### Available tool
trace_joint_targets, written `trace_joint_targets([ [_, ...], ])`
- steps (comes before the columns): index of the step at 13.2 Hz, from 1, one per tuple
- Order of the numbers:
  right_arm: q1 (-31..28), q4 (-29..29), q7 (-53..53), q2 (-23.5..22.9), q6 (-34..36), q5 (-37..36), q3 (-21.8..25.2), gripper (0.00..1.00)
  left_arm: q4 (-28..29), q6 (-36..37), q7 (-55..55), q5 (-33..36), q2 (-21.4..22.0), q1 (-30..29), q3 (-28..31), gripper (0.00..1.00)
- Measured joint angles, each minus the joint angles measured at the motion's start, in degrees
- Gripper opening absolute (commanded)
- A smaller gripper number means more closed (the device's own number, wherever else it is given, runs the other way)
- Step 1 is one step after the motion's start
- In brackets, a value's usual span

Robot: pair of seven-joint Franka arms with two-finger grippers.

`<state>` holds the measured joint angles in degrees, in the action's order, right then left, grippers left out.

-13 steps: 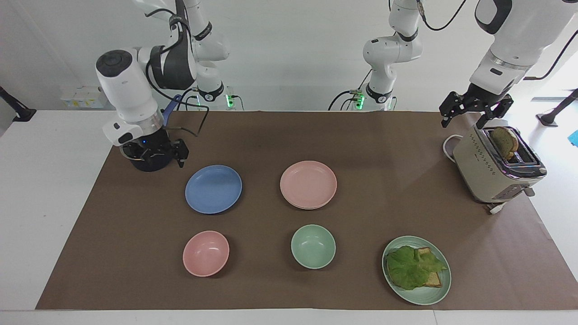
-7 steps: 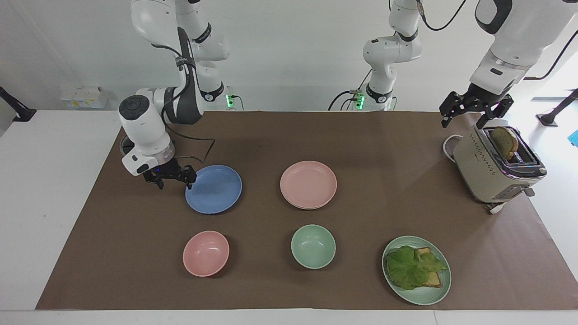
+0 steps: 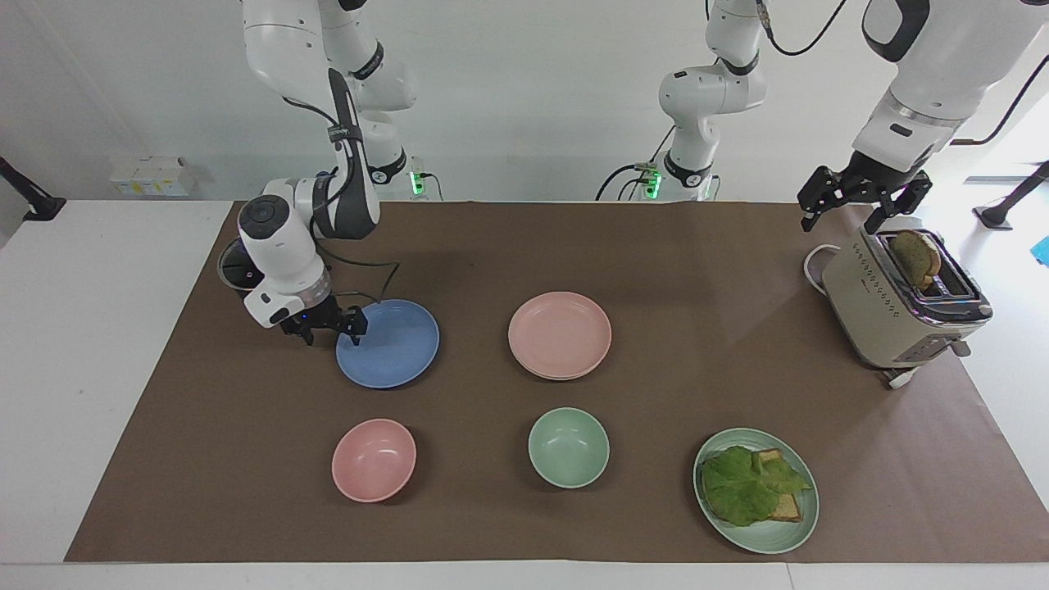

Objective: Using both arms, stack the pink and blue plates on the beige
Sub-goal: 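Reach the right gripper to the blue plate rim and grasp it, then carry the blue plate onto the pink plate stack with the right gripper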

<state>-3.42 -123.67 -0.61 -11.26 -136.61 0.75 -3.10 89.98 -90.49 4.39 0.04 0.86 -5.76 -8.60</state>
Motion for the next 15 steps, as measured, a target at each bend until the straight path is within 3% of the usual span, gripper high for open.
trace_joint_targets([
  [1,-0.01,-0.66,1.67,-0.04,-1.30,2.21,0.03,0.76,0.00,0.00,0.00,0.00,0.00,0.00,0.00,1.00],
  [2,-0.09,-1.13,3.04,-0.08,-1.92,3.66,0.09,0.62,0.00,0.00,0.00,0.00,0.00,0.00,0.00,1.00],
  [5,-0.80,-1.50,3.90,-0.10,-1.98,6.54,0.11,0.04,0.00,0.00,0.00,0.00,0.00,0.00,0.00,1.00],
  [6,-0.83,-1.57,4.13,-0.11,-1.98,7.58,0.12,0.00,0.00,0.00,0.00,0.00,0.00,0.00,0.00,1.00],
  [13,-0.68,-0.96,4.86,1.96,-1.41,12.18,-0.14,0.00,0.00,0.00,0.00,0.00,0.00,0.00,0.01,1.00],
  [15,-0.55,0.15,4.86,3.90,1.47,14.24,-0.58,0.00,0.00,0.00,0.00,0.00,0.00,0.00,0.03,1.00],
])
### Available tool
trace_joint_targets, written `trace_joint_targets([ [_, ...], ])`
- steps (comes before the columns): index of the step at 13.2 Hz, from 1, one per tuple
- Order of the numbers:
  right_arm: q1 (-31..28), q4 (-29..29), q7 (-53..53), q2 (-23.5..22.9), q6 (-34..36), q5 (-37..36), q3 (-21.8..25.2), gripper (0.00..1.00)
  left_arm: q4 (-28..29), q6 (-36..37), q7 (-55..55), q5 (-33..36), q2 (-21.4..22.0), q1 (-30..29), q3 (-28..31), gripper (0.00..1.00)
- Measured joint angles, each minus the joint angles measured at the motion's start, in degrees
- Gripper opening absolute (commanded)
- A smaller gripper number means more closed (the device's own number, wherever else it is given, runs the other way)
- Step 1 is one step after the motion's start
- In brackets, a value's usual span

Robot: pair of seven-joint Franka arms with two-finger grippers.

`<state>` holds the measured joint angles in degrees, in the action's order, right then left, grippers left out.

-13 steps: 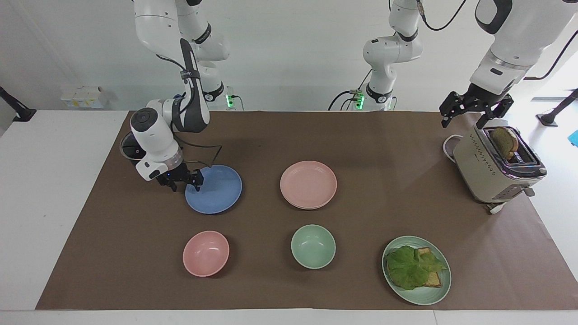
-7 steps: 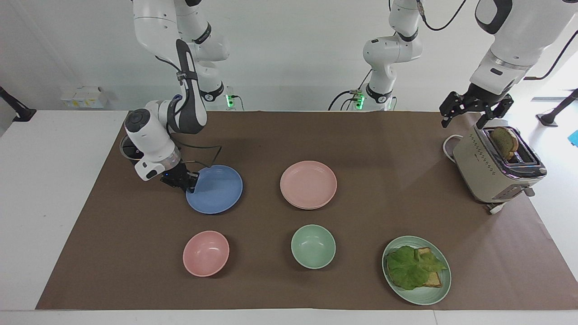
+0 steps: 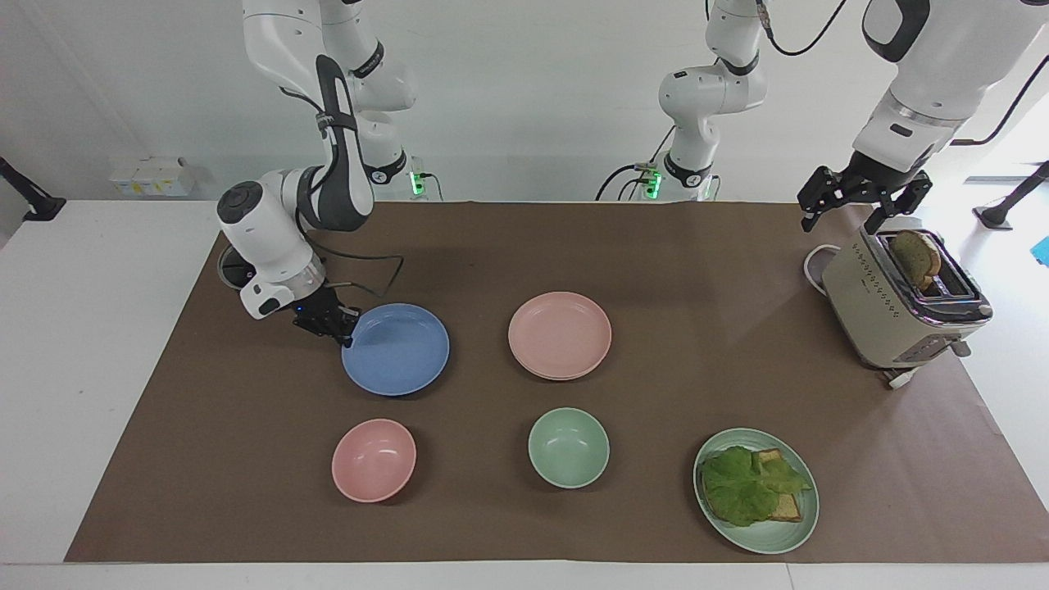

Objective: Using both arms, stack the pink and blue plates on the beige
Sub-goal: 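Carry the blue plate onto the pink plate stack with the right gripper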

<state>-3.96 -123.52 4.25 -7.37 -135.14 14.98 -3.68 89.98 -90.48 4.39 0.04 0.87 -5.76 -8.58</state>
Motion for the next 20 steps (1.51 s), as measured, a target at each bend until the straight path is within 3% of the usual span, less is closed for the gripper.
trace_joint_targets([
  [3,1.54,1.91,0.00,3.24,3.76,2.45,-0.42,0.00,0.00,0.01,0.00,0.00,0.00,0.00,0.04,1.00],
  [8,11.20,2.47,-7.32,4.03,3.19,5.38,-0.69,0.00,0.00,0.02,0.00,0.00,0.00,0.00,0.08,1.00],
  [12,19.62,4.14,-17.33,1.30,0.70,5.45,-0.94,0.00,0.00,-0.08,0.00,0.00,0.00,0.25,0.94,1.00],
  [14,22.60,4.23,-20.31,-0.94,-4.34,5.48,-0.97,0.00,0.00,-0.21,0.09,0.00,0.01,3.13,5.22,1.00],
  [16,25.23,4.97,-23.28,-3.37,-6.98,5.48,-0.97,0.00,0.00,-0.23,0.12,0.00,0.01,5.32,8.09,1.00],
  [20,28.04,6.20,-26.85,-7.05,-11.16,5.48,-0.97,0.00,0.00,-0.23,0.12,0.00,0.01,5.55,8.45,1.00],
])
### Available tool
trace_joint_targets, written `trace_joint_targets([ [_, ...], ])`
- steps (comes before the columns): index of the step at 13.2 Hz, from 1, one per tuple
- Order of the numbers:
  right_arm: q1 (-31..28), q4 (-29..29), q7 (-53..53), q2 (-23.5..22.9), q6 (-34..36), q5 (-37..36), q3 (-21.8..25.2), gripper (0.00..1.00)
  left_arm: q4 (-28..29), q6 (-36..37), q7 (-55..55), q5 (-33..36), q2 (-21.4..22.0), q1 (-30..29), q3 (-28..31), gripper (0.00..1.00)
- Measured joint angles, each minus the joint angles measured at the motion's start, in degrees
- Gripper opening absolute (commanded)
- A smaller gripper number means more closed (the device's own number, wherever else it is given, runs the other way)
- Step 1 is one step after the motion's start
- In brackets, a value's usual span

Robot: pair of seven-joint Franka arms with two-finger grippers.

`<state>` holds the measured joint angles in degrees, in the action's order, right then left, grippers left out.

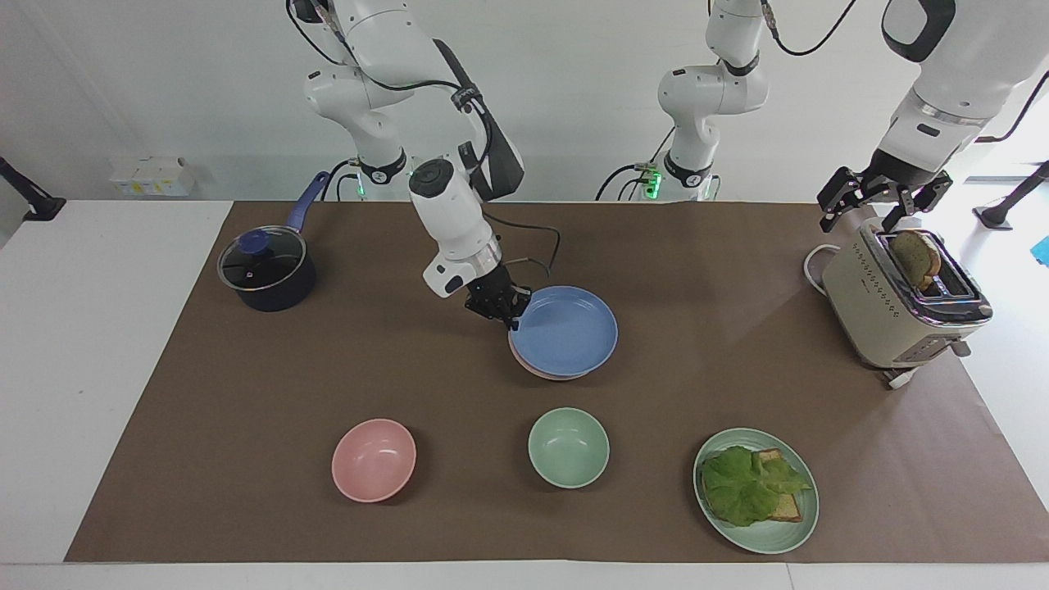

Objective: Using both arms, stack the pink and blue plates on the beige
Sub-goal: 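Carry the blue plate onto the pink plate stack with the right gripper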

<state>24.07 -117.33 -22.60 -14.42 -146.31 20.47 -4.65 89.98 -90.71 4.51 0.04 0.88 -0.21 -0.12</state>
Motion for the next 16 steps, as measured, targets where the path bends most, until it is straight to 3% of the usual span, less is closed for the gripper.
trace_joint_targets([
  [7,0.08,0.11,-0.08,-1.49,-0.11,0.00,0.11,0.00,0.00,0.05,0.00,0.00,0.01,-0.04,0.43,1.00],
  [9,0.57,-0.14,-0.09,-1.49,0.08,0.00,0.06,0.13,0.00,0.05,0.00,0.00,0.01,-0.04,0.43,1.00],
  [16,1.47,-0.25,-1.97,-1.36,4.31,0.03,0.06,0.13,0.00,0.05,0.00,0.00,0.01,-0.04,0.43,1.00],
])
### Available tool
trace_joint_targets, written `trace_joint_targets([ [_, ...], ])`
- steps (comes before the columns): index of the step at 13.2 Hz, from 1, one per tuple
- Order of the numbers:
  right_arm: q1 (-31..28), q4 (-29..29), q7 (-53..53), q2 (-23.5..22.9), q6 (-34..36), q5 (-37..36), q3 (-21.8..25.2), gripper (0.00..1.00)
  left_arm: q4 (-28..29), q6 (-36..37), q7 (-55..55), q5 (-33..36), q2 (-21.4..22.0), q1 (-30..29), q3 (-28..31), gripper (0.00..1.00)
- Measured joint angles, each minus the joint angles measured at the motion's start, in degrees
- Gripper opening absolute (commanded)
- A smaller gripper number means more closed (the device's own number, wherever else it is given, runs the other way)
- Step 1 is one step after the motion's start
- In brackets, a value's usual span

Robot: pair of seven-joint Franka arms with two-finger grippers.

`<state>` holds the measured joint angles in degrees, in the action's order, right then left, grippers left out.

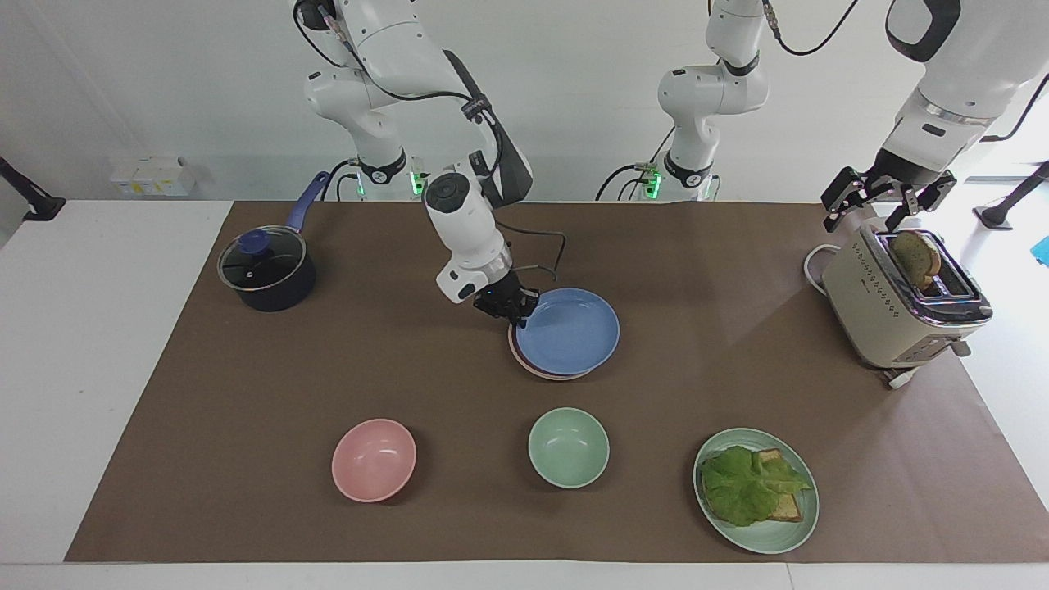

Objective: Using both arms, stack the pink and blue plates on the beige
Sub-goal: 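Carry the blue plate onto the pink plate stack with the right gripper, then release the blue plate and withdraw the right gripper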

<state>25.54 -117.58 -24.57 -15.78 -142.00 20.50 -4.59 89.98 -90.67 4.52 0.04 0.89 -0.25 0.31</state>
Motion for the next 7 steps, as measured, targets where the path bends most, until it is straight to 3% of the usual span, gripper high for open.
trace_joint_targets([
  [3,0.03,0.29,0.00,1.30,4.19,-0.59,0.14,0.18,0.00,0.00,0.00,0.00,0.00,0.00,0.00,1.00],
  [4,0.02,0.30,0.00,1.69,4.60,-1.75,0.25,0.38,0.00,0.00,0.00,0.00,0.00,0.00,0.00,1.00],
  [5,0.01,0.33,0.00,1.92,4.64,-2.70,0.38,0.73,0.00,0.00,0.00,0.00,0.00,0.00,0.00,1.00],
  [7,-0.18,1.01,0.00,2.24,4.65,-3.72,0.69,0.92,0.00,0.00,0.00,0.00,0.00,0.00,0.00,1.00],
])
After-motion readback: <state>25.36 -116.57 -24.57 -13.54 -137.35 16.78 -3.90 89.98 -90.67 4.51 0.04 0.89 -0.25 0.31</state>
